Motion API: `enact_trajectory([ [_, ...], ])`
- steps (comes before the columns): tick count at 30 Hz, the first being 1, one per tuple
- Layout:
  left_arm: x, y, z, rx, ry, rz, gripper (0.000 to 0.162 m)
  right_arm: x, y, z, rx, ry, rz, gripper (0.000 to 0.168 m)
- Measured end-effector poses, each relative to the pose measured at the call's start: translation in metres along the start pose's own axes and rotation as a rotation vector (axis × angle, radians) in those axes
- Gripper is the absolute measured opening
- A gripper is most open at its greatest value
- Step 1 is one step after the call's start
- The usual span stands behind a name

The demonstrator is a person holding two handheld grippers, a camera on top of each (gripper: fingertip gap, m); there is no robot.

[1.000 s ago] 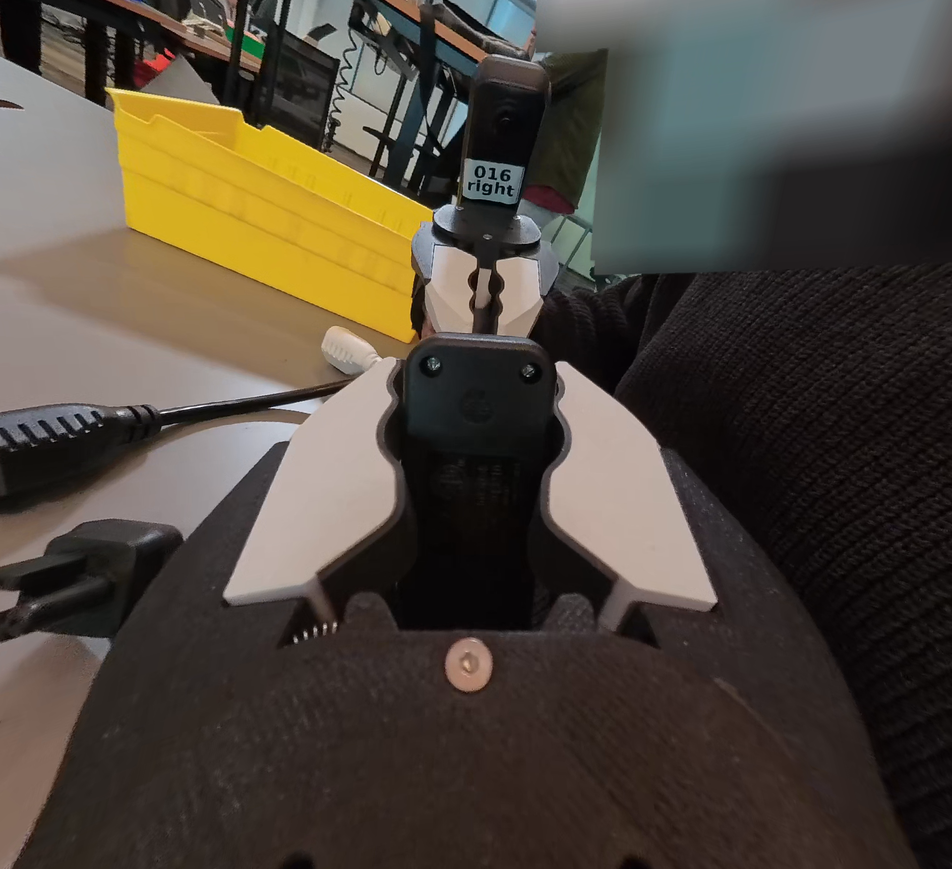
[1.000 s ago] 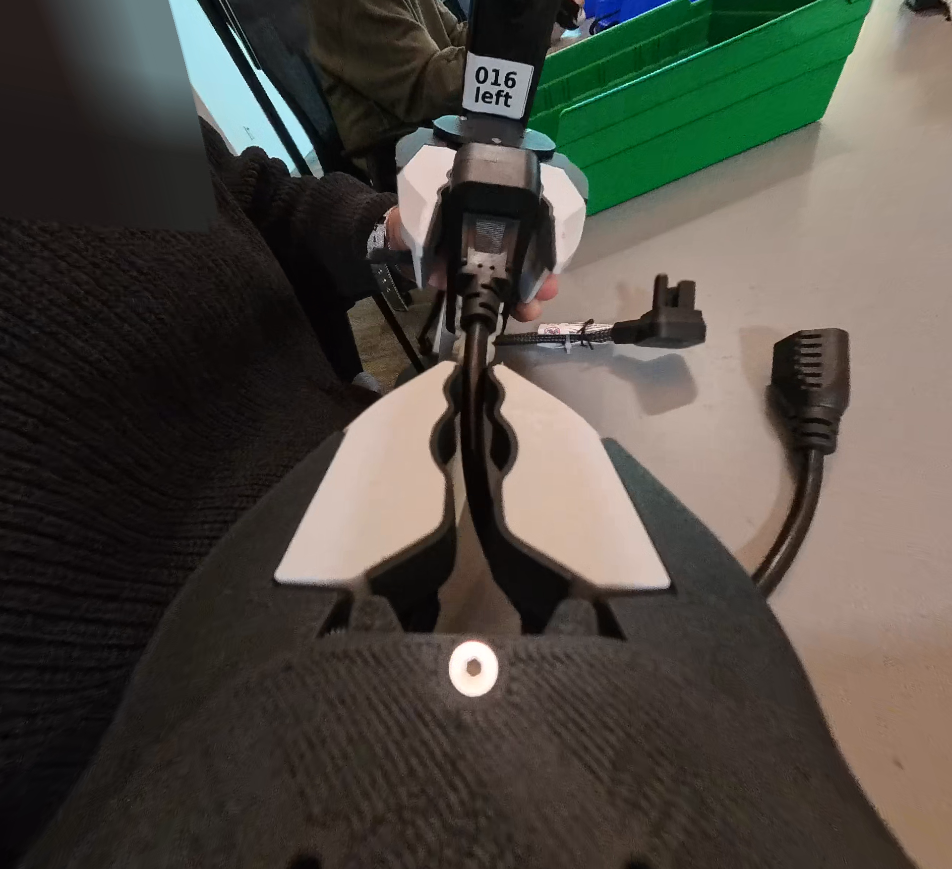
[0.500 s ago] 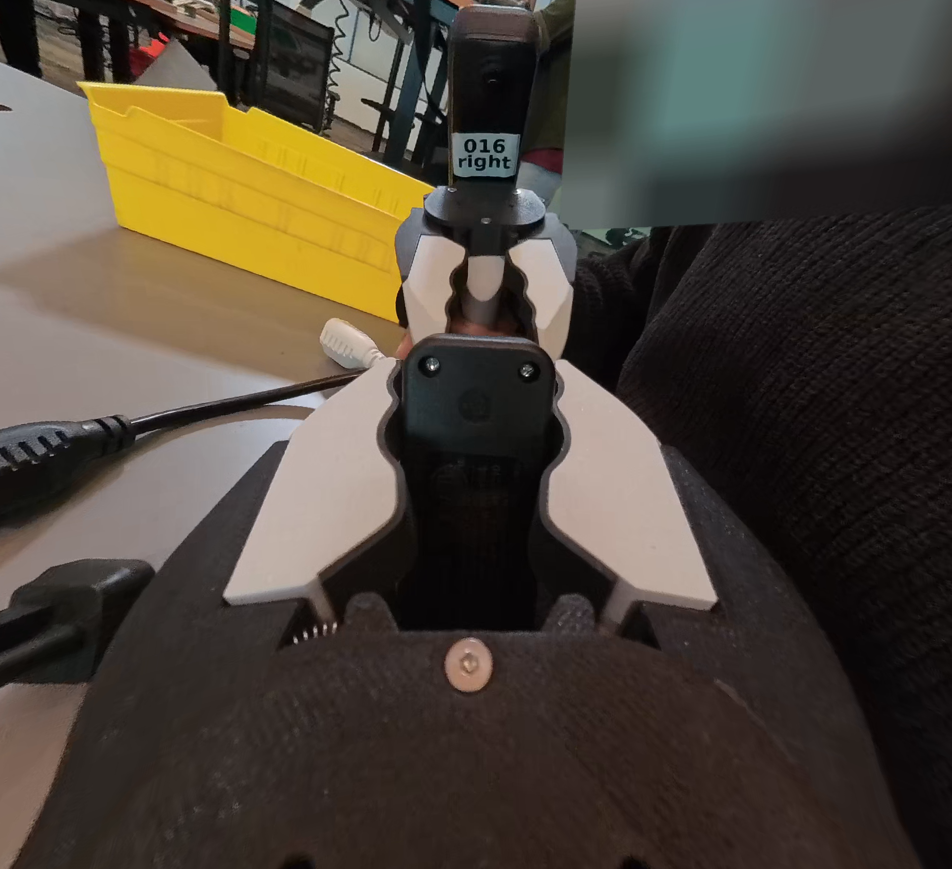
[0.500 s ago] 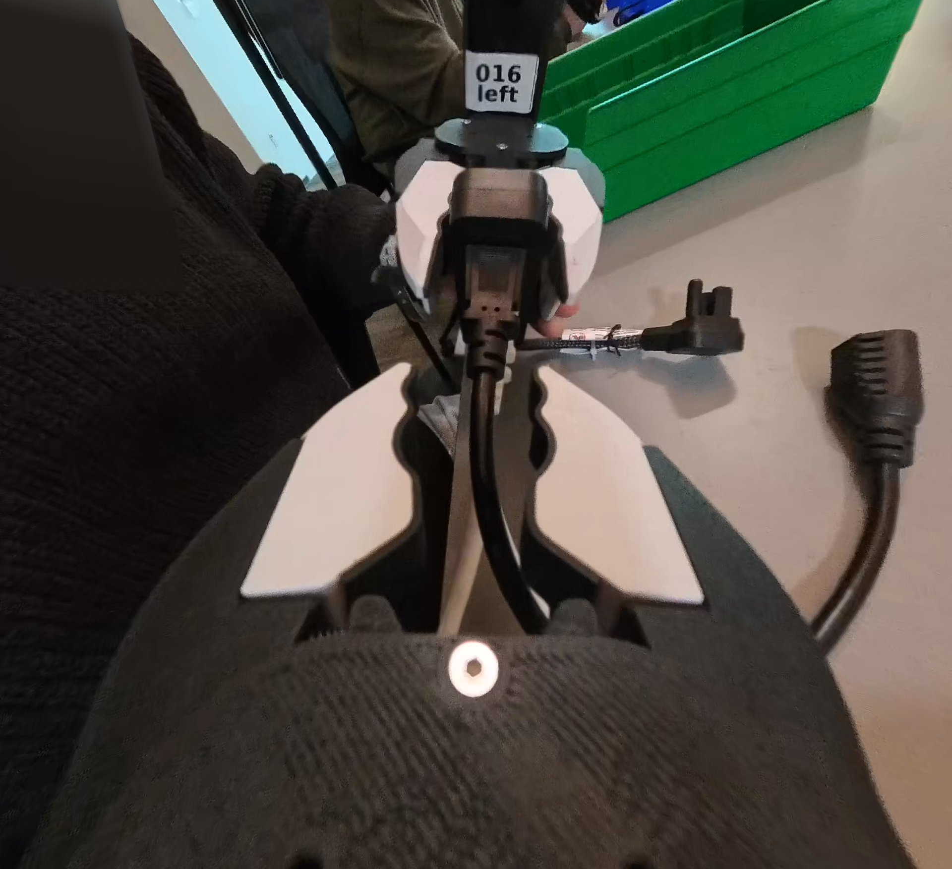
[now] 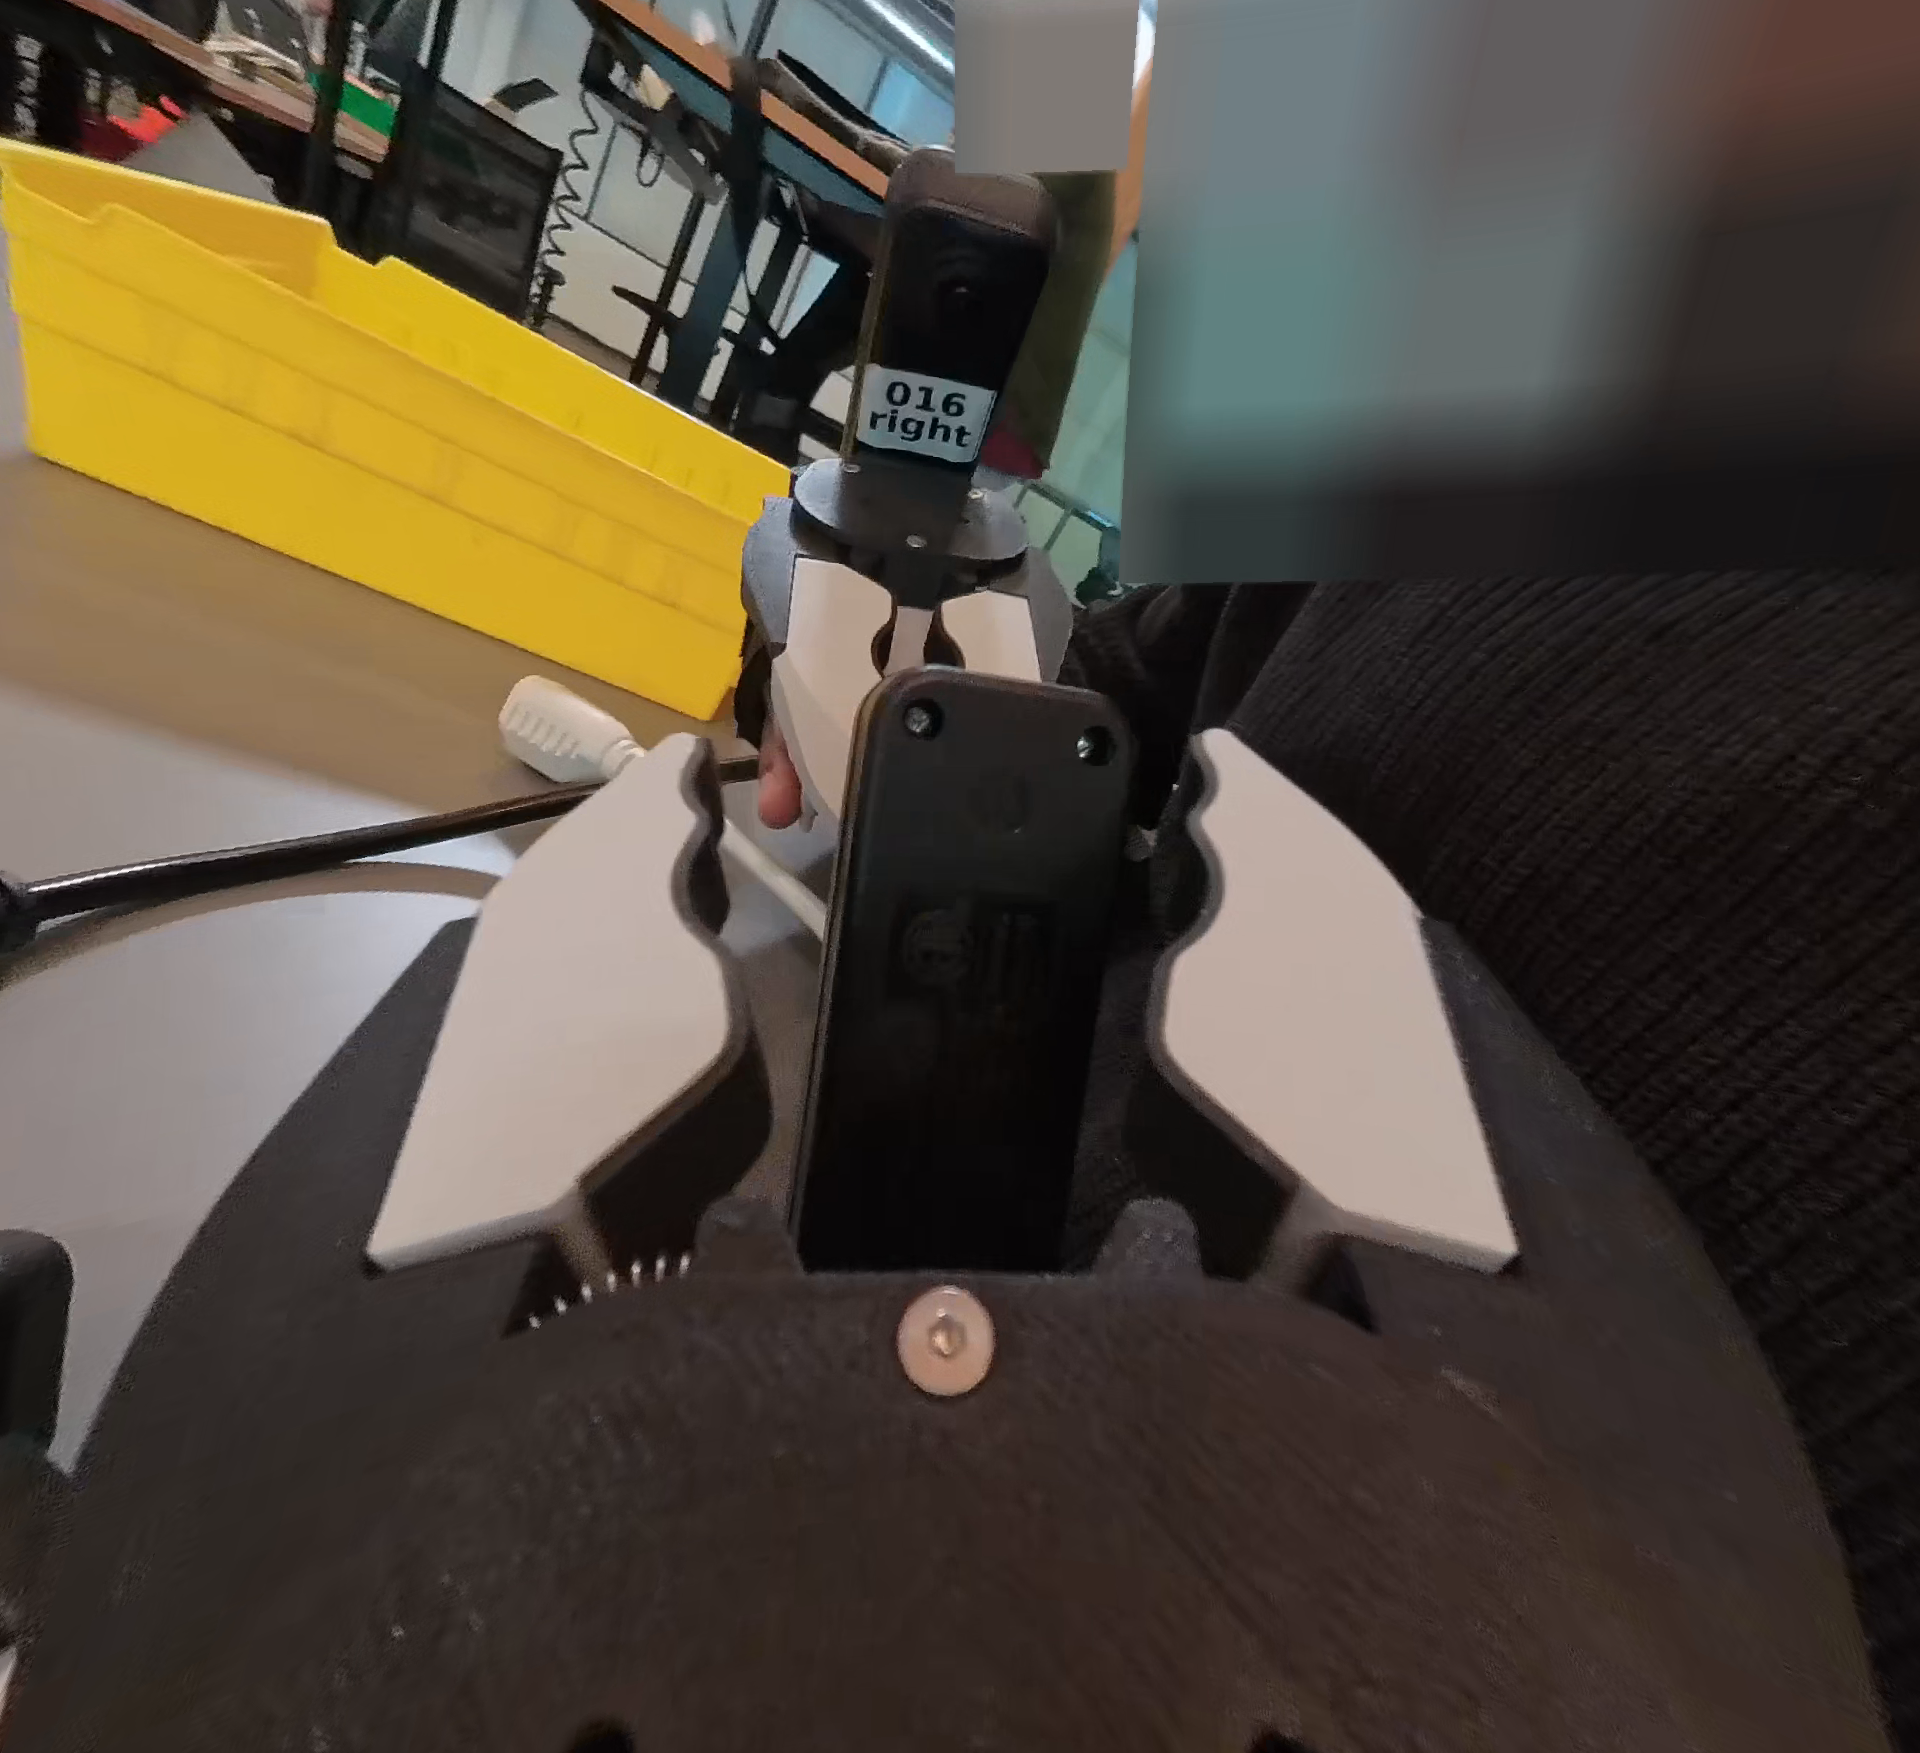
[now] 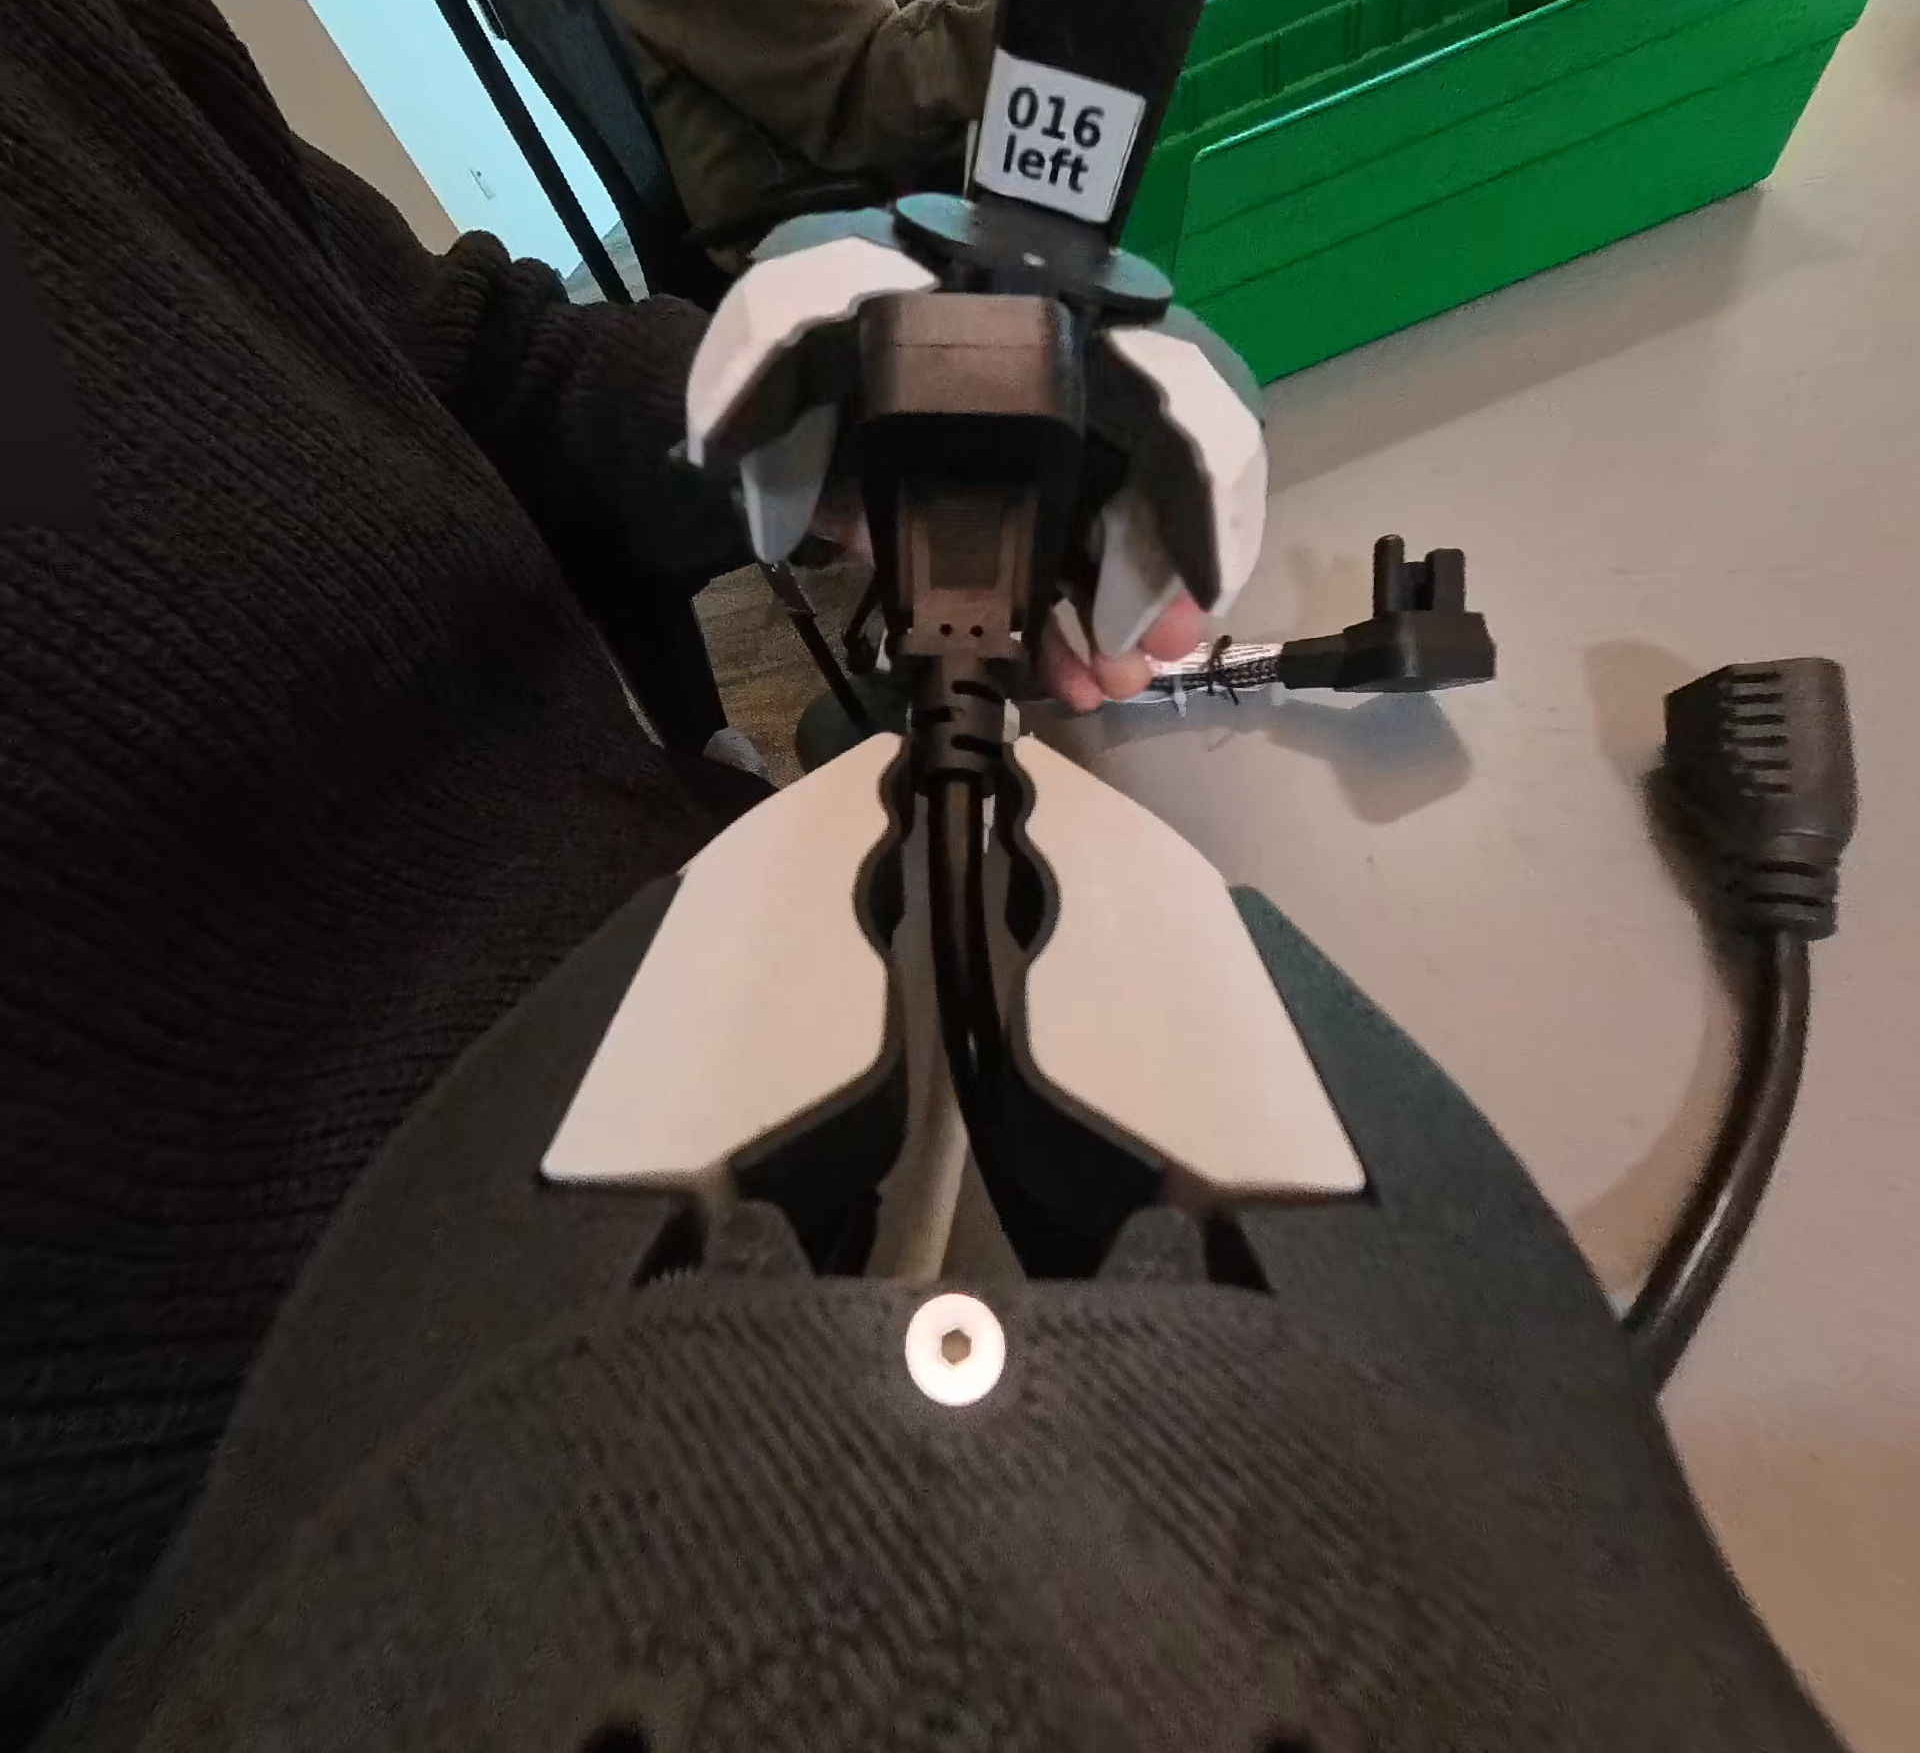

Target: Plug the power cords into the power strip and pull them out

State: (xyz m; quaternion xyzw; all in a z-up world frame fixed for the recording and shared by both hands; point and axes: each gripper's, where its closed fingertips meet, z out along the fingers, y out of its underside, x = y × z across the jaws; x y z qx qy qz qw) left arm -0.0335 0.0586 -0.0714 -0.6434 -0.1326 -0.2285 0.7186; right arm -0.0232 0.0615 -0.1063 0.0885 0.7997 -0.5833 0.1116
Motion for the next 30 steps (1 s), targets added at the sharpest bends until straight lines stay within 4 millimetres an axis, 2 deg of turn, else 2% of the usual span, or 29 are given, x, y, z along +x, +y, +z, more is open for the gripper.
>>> enact_trajectory([
  [2, -0.003, 0.005, 0.003, -0.034, -0.035, 0.041, 0.101, 0.001, 0.002, -0.001, -0.003, 0.008, 0.007, 0.015],
  [7, -0.019, 0.033, 0.013, -0.225, -0.209, 0.211, 0.142, 0.004, 0.002, 0.001, -0.018, 0.027, -0.007, 0.015],
  [8, -0.019, 0.034, 0.014, -0.235, -0.223, 0.236, 0.147, 0.003, 0.003, 0.001, -0.022, 0.025, -0.012, 0.015],
  [11, -0.020, 0.028, 0.013, -0.212, -0.254, 0.258, 0.147, 0.004, 0.003, -0.001, -0.018, 0.024, -0.009, 0.015],
  [12, -0.020, 0.026, 0.013, -0.205, -0.248, 0.260, 0.141, 0.004, 0.003, -0.001, -0.018, 0.022, -0.004, 0.015],
  [15, -0.012, 0.026, 0.013, -0.216, -0.189, 0.279, 0.100, 0.004, 0.007, 0.000, -0.035, 0.020, -0.007, 0.015],
  [19, -0.013, 0.024, 0.007, -0.223, -0.187, 0.294, 0.055, 0.002, 0.010, 0.001, -0.065, 0.031, -0.053, 0.015],
  [28, -0.011, 0.025, 0.007, -0.236, -0.177, 0.254, 0.052, -0.003, 0.012, 0.000, -0.056, -0.011, -0.057, 0.015],
  [30, -0.009, 0.025, 0.007, -0.237, -0.174, 0.206, 0.052, 0.002, 0.009, 0.000, -0.035, 0.008, -0.083, 0.015],
])
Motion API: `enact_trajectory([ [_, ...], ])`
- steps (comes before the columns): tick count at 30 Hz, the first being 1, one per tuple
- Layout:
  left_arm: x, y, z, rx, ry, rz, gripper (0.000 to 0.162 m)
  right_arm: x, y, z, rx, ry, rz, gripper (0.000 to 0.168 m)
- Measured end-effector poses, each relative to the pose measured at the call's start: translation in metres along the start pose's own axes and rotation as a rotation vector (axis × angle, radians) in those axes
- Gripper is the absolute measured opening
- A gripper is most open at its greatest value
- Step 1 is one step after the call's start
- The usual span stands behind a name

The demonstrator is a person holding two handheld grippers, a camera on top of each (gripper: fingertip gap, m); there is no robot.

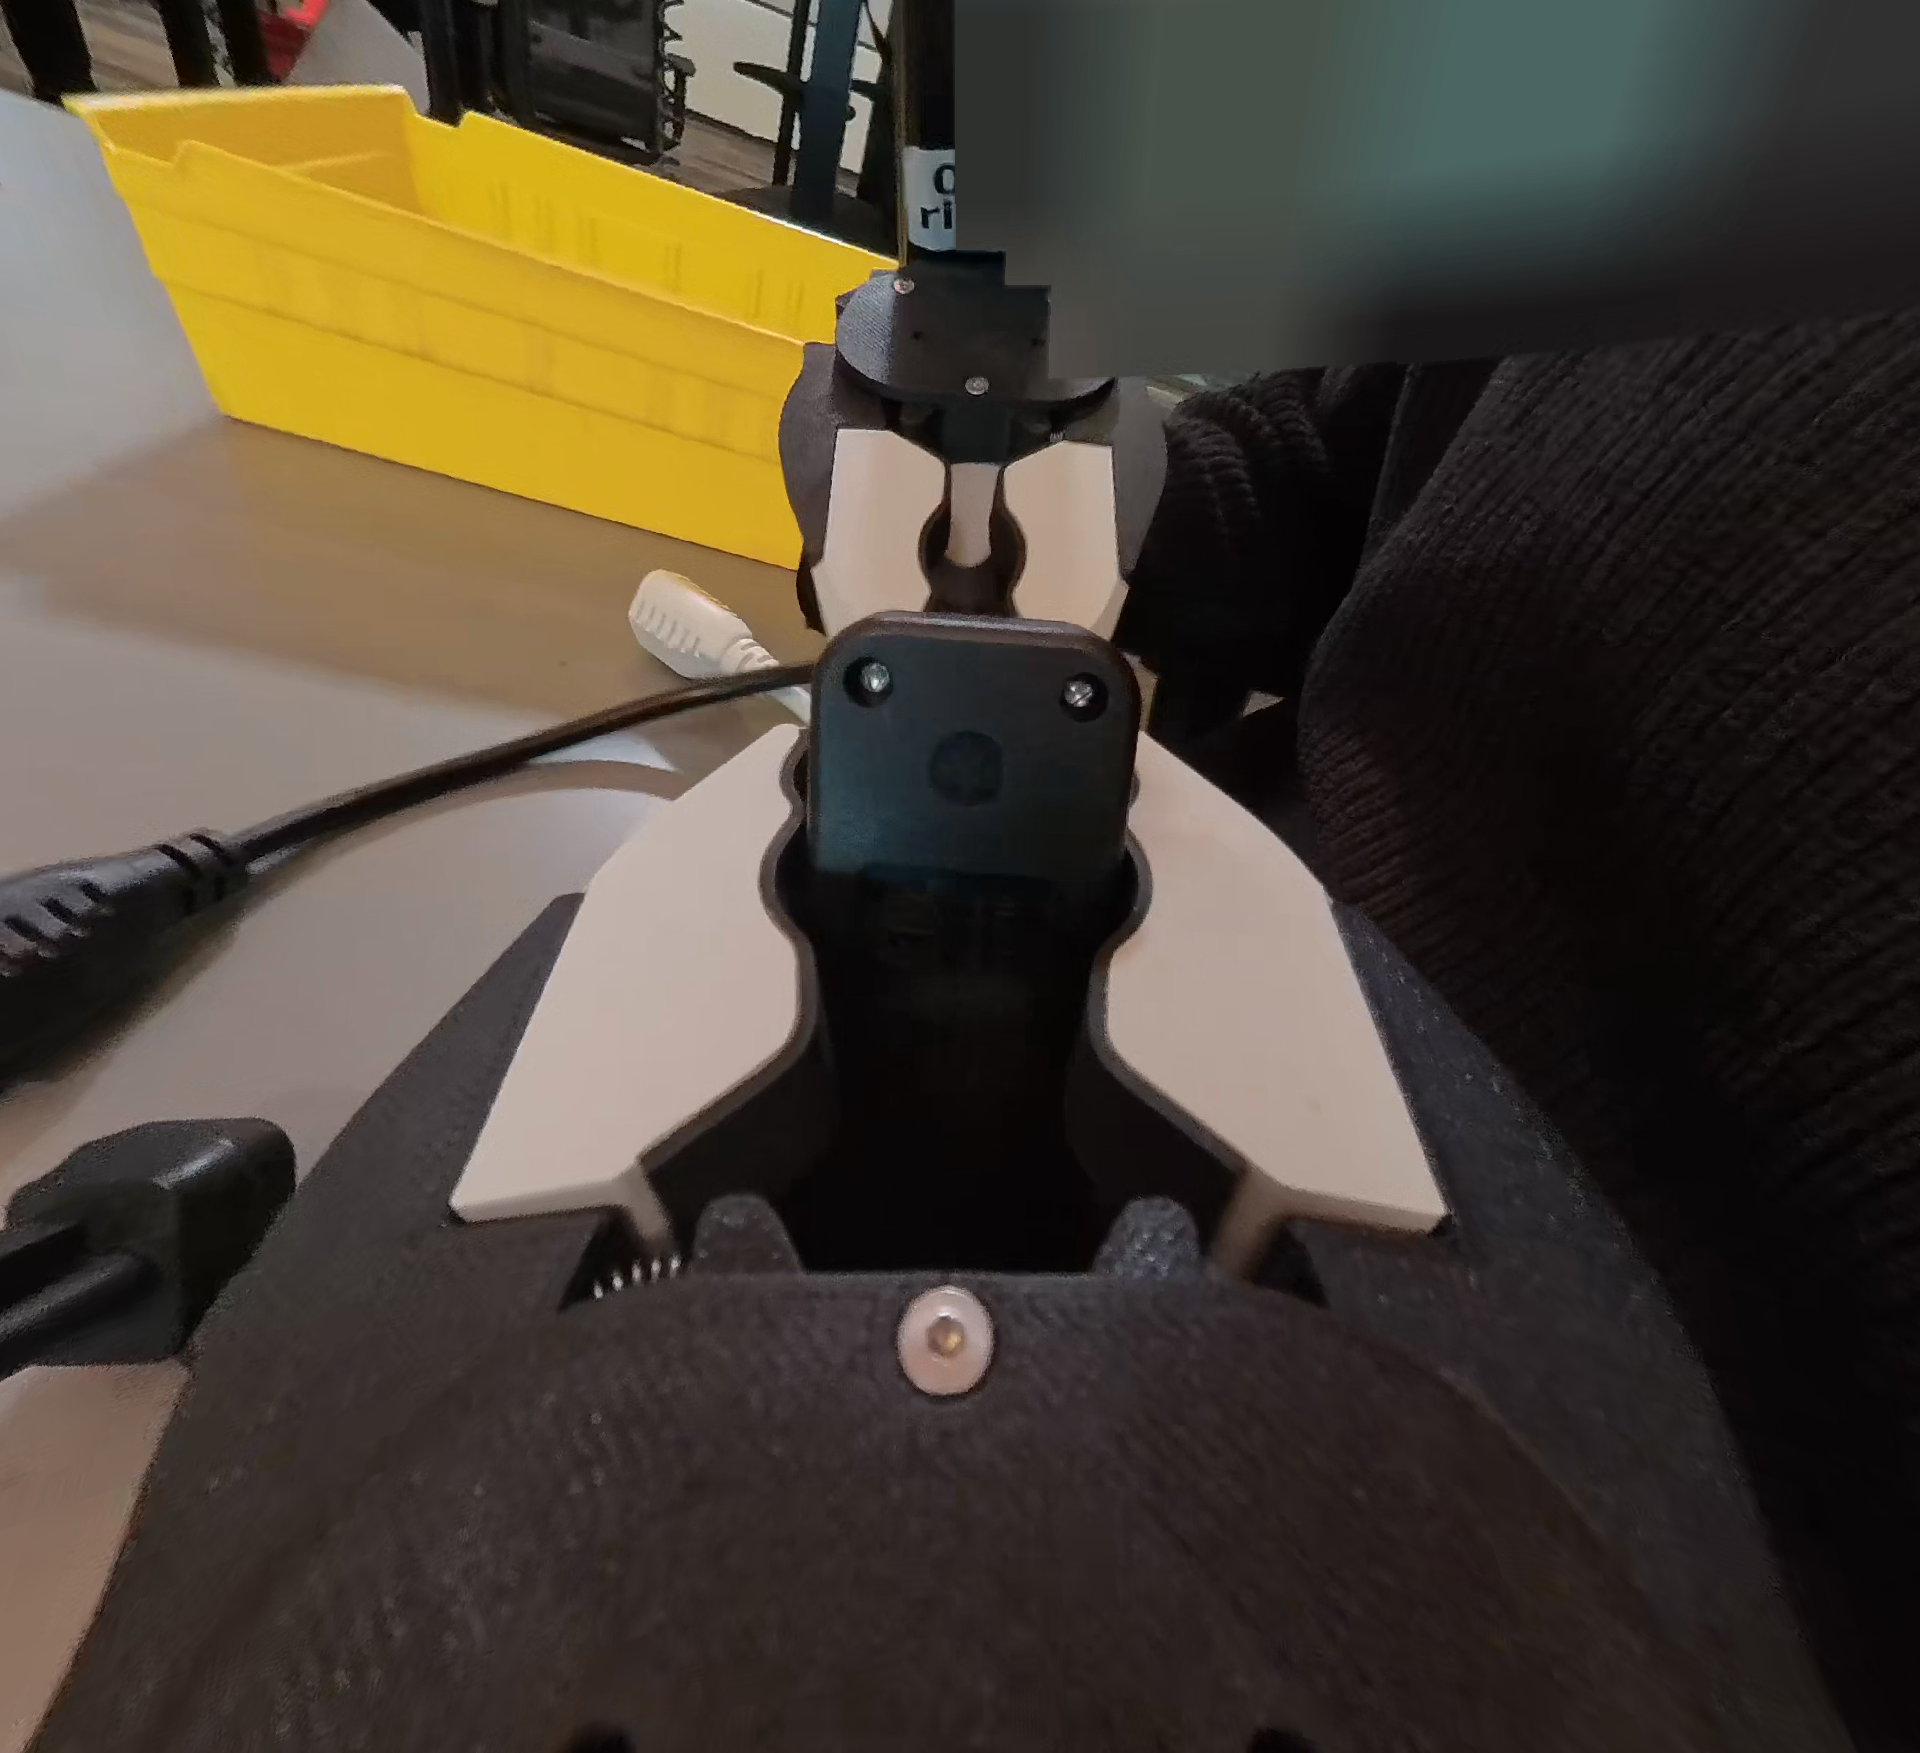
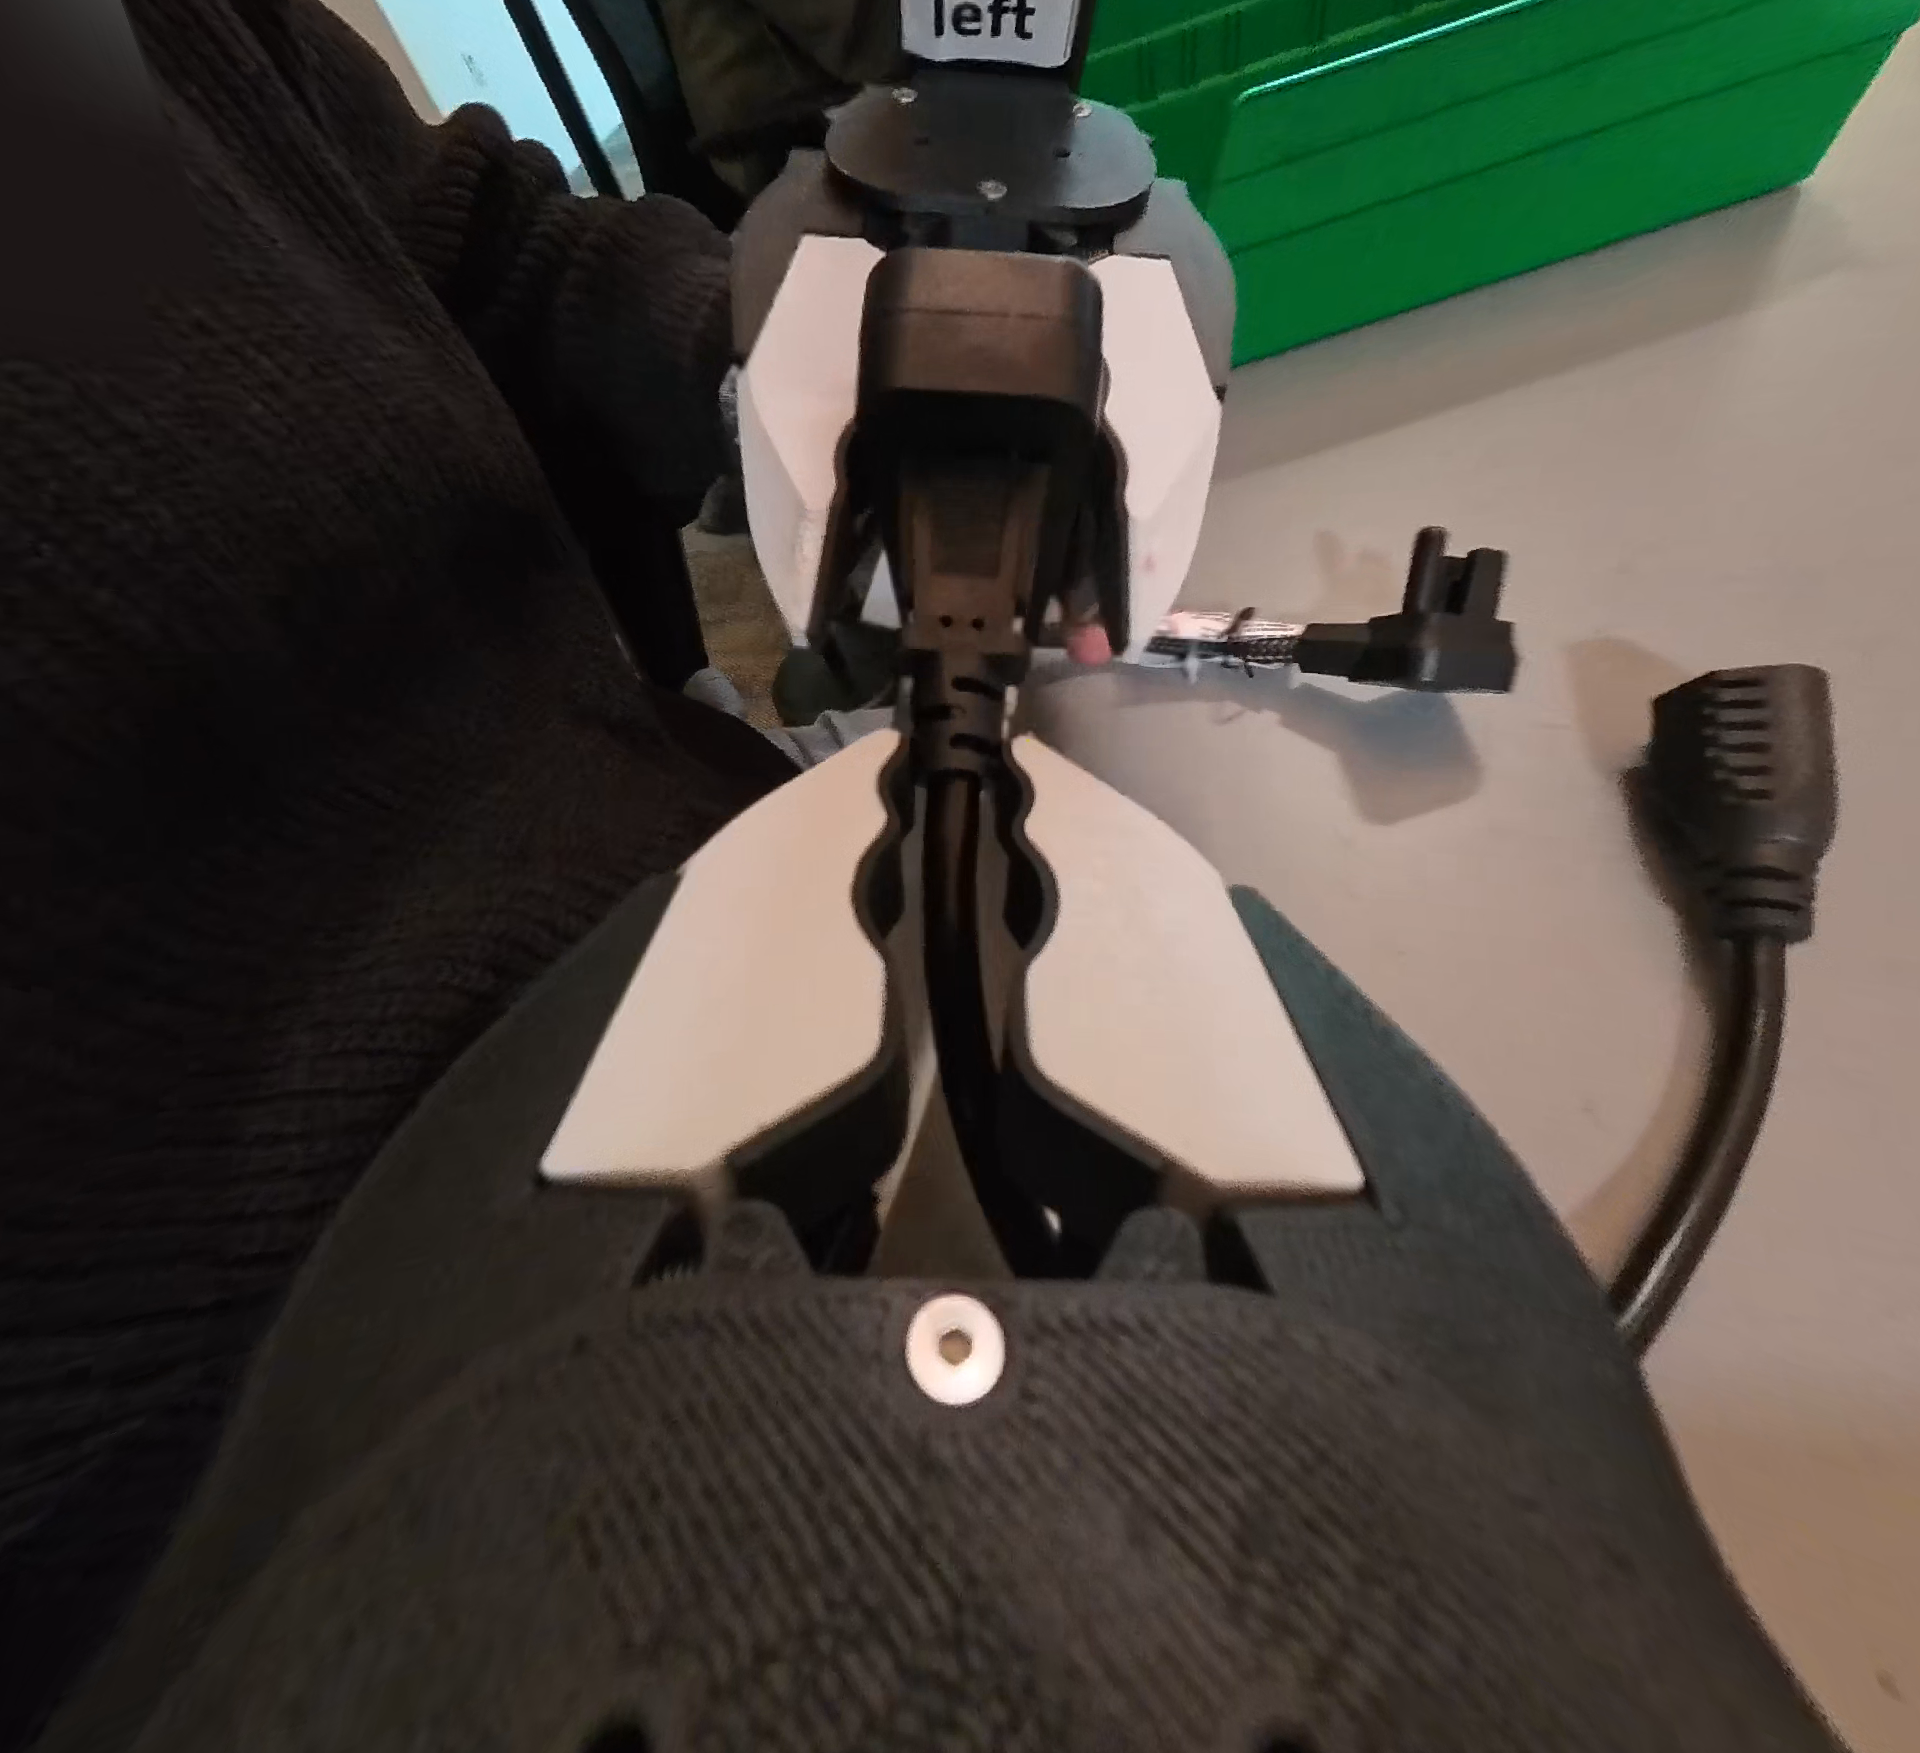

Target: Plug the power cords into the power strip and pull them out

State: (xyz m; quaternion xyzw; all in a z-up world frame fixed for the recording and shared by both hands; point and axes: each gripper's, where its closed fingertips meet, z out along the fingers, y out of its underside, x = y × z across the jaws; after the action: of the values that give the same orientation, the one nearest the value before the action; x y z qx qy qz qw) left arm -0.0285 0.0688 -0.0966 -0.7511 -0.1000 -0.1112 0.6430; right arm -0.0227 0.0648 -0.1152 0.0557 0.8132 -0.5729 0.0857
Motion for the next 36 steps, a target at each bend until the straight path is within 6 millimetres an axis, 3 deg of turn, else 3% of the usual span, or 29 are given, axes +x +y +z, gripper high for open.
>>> enact_trajectory([
  [3, -0.010, 0.000, -0.001, 0.028, -0.027, -0.113, 0.052, 0.013, 0.002, 0.000, 0.032, 0.029, 0.099, 0.015],
  [7, -0.001, -0.008, -0.005, 0.096, 0.038, -0.146, 0.052, -0.005, -0.008, -0.003, 0.024, -0.026, 0.062, 0.014],
  [10, -0.003, -0.006, -0.005, 0.090, 0.035, -0.200, 0.051, 0.006, -0.004, -0.005, 0.027, 0.011, 0.065, 0.014],
  [13, -0.006, -0.006, -0.007, 0.095, 0.013, -0.164, 0.052, 0.002, -0.003, -0.002, 0.007, -0.015, 0.158, 0.014],
  [15, -0.001, -0.008, -0.007, 0.113, 0.055, -0.169, 0.052, -0.009, -0.004, -0.003, -0.008, -0.046, 0.096, 0.013],
  [20, -0.010, -0.010, -0.007, 0.122, -0.020, -0.180, 0.052, 0.012, -0.001, -0.009, 0.024, 0.003, 0.138, 0.008],
  [24, -0.011, -0.008, -0.009, 0.119, 0.019, -0.181, 0.052, 0.001, -0.002, -0.006, 0.012, -0.055, 0.163, 0.008],
  [30, -0.013, -0.007, -0.009, 0.116, 0.001, -0.187, 0.052, 0.012, 0.001, -0.005, 0.024, -0.032, 0.204, 0.008],
  [34, -0.004, -0.012, -0.014, 0.154, 0.104, -0.203, 0.052, -0.011, -0.009, -0.003, 0.023, -0.062, 0.118, 0.008],
  [36, -0.009, -0.007, -0.012, 0.132, 0.069, -0.226, 0.052, 0.001, -0.002, -0.006, 0.007, -0.032, 0.124, 0.008],
])
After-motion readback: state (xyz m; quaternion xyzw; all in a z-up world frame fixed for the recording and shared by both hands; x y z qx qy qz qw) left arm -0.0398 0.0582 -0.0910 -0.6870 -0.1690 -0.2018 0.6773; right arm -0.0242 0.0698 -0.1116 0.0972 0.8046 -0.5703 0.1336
